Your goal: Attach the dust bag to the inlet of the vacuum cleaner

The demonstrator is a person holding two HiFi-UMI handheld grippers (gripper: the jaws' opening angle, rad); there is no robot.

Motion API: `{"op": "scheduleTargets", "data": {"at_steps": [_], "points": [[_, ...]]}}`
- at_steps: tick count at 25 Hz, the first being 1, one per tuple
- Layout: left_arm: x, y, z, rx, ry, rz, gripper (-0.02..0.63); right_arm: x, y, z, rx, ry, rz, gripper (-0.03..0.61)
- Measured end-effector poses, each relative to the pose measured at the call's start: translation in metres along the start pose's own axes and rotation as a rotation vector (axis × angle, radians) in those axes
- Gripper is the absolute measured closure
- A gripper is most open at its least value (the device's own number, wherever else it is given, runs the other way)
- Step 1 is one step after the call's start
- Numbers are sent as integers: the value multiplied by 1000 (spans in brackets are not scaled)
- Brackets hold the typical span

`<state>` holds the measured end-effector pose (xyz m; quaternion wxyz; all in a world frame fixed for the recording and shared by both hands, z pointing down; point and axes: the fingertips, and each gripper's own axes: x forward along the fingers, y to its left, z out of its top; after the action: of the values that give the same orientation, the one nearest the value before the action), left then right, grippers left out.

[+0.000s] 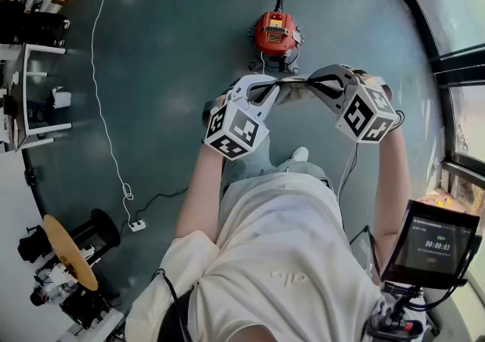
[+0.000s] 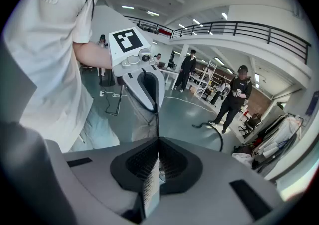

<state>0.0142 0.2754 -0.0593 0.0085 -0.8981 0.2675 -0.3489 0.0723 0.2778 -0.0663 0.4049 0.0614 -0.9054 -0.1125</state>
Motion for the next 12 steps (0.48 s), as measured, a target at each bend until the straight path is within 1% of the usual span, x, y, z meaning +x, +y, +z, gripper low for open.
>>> {"op": "scheduleTargets", "data": {"at_steps": [2,4,7,10,12], "points": [[8,3,-4,19,-12,-24,601,6,-6,-6,2,29,5,561],[21,27,-25,7,-26,-50,601,35,-25,-9,22,55,6,561],[51,84,-79,-69,-31,-126,601,108,-63,-14,98,97,18,561],[88,117,-119,-107,-10,-206,601,160,-87,-36,190,127,47,561],[112,132,-144,-149,16,-228,601,191,-96,-54,230,137,66,561]]}}
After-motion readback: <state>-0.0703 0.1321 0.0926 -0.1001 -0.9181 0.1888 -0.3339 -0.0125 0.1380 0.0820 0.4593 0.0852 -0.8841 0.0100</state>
